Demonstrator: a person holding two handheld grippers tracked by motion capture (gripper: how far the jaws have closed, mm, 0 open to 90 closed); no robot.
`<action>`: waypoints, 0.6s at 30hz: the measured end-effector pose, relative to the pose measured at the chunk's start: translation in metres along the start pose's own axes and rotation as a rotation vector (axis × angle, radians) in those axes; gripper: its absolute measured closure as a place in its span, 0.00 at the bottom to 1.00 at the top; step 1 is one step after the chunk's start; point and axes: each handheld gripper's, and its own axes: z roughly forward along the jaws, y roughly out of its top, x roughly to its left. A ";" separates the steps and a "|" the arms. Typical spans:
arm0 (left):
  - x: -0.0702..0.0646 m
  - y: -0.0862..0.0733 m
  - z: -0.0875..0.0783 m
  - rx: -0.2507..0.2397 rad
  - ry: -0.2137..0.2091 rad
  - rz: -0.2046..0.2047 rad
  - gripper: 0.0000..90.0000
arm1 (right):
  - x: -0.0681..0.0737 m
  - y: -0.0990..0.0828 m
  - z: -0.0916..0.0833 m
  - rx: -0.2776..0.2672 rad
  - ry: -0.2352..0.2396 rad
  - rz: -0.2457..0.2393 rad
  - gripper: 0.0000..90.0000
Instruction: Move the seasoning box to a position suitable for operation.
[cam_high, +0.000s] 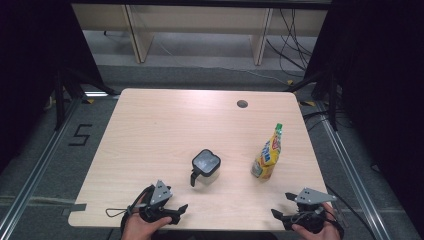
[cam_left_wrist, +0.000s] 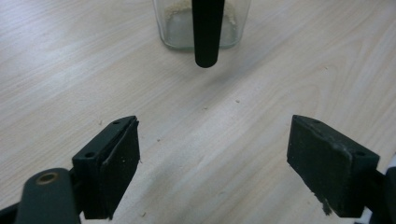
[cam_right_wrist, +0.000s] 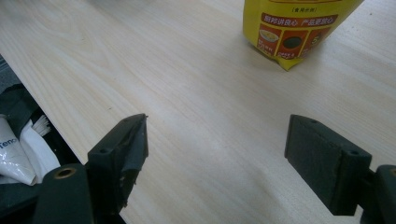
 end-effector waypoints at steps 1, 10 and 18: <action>0.000 0.001 0.000 0.000 0.000 0.001 0.19 | 0.000 0.000 0.000 0.000 -0.003 0.007 0.25; 0.003 0.002 0.000 -0.001 0.005 0.019 0.19 | 0.000 0.000 -0.001 -0.003 -0.012 -0.006 0.26; 0.005 0.005 -0.002 -0.035 -0.007 0.009 0.19 | 0.001 0.000 -0.001 -0.001 -0.010 0.000 0.30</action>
